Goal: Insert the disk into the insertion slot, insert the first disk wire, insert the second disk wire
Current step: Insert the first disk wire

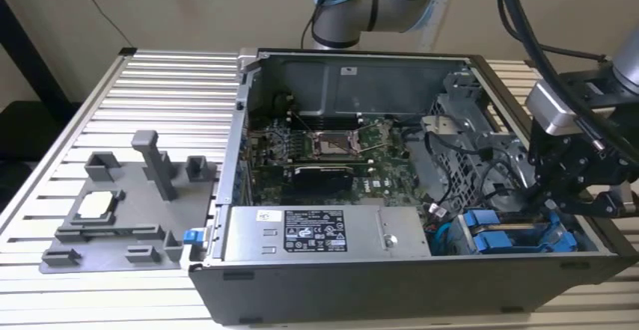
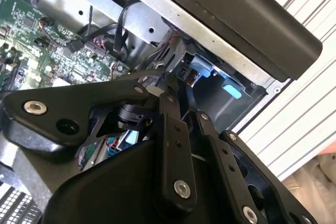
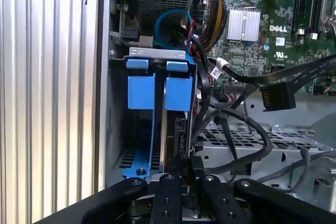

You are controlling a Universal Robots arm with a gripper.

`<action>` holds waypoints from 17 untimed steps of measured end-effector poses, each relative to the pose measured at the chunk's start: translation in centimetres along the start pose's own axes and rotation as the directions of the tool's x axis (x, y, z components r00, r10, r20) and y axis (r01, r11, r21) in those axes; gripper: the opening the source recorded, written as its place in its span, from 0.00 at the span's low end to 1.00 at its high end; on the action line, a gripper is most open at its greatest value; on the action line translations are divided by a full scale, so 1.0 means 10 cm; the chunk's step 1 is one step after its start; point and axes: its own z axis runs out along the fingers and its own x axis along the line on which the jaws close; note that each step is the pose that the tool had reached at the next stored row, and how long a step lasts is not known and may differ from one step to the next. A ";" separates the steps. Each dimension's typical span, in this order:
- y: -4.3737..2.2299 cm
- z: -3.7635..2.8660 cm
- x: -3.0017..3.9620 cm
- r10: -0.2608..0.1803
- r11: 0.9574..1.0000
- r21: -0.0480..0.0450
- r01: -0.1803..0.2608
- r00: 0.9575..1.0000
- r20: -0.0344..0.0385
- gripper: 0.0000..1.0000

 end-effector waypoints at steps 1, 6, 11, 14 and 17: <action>0.000 0.003 0.001 0.002 1.000 0.000 -0.002 1.000 0.000 0.19; 0.001 0.015 0.003 0.027 1.000 0.001 -0.027 1.000 -0.001 0.19; 0.001 0.019 0.003 0.037 0.999 0.002 -0.037 0.999 -0.001 0.19; 0.001 0.020 0.003 0.037 0.999 0.002 -0.037 0.999 -0.001 0.19; 0.001 0.025 0.003 0.037 0.999 0.002 -0.037 0.999 -0.001 0.19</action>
